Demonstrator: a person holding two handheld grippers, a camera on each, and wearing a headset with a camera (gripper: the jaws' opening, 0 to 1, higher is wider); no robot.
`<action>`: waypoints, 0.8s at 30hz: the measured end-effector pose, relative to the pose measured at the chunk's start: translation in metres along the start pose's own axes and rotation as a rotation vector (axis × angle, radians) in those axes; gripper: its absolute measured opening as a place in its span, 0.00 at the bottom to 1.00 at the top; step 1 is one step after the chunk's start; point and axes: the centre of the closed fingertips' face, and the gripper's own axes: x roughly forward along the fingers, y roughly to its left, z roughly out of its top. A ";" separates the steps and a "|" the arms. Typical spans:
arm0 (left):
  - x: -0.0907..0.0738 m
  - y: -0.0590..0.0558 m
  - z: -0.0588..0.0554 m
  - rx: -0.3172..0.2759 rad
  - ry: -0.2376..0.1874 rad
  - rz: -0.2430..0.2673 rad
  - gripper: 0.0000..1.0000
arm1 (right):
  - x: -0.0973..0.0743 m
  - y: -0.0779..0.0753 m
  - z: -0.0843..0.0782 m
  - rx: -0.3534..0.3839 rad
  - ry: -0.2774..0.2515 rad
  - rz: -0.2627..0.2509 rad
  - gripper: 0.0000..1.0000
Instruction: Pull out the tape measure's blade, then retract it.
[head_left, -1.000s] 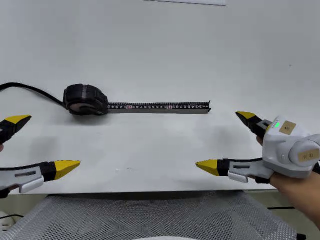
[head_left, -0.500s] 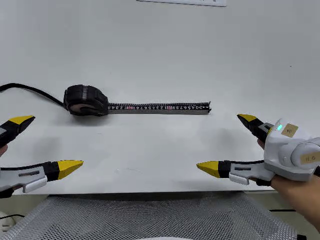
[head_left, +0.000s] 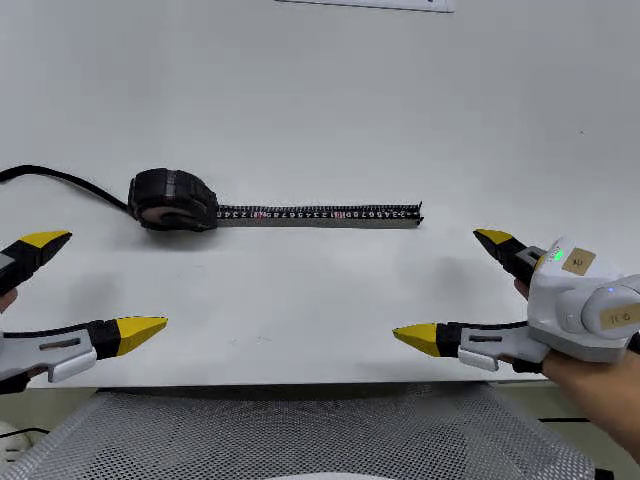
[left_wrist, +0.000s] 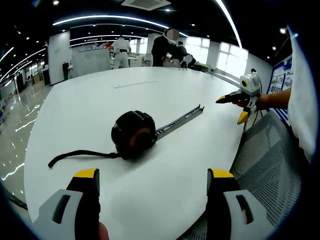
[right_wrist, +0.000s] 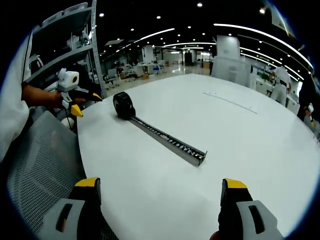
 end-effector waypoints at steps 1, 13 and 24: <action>0.001 0.000 0.000 0.003 0.002 0.003 0.86 | 0.000 0.000 0.000 0.000 0.000 0.001 0.99; 0.015 -0.010 0.005 -0.035 0.007 0.006 0.85 | -0.001 0.001 -0.001 0.003 0.000 0.003 0.99; 0.034 -0.010 0.022 -0.026 -0.009 0.003 0.84 | 0.002 0.001 -0.003 0.002 0.006 0.012 0.99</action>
